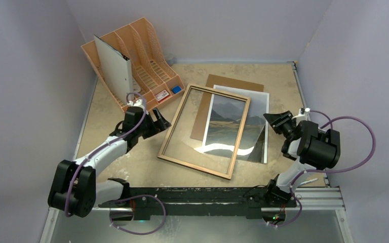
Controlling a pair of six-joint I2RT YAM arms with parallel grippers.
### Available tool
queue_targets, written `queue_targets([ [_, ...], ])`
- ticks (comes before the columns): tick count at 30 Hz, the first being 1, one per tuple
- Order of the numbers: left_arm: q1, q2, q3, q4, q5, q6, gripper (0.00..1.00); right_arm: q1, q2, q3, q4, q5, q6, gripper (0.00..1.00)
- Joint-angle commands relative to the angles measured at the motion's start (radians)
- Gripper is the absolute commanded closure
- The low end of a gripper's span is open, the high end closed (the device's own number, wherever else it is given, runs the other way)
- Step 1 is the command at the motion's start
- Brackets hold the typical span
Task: Put the photo into the frame
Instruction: Pick up the photo frame item at the center of the board.
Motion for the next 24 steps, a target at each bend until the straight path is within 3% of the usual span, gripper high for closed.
queue_targets([
  [1, -0.006, 0.021, -0.027, 0.109, -0.024, -0.013, 0.17, 0.026, 0.011, -0.009, 0.059, -0.057, 0.009, 0.51],
  [11, -0.006, 0.090, -0.082, 0.185, -0.008, -0.017, 0.17, 0.066, -0.002, -0.003, -0.047, -0.046, -0.032, 0.46],
  [17, -0.006, 0.121, -0.099, 0.188, -0.010, -0.018, 0.19, 0.103, -0.009, 0.038, -0.247, -0.003, -0.079, 0.42],
  [21, -0.006, 0.135, -0.103, 0.192, -0.004, -0.017, 0.23, 0.129, -0.002, 0.046, -0.292, 0.021, -0.089, 0.45],
  [24, -0.006, 0.142, -0.105, 0.200, 0.007, -0.018, 0.25, 0.139, 0.015, 0.043, -0.240, -0.001, -0.072, 0.53],
])
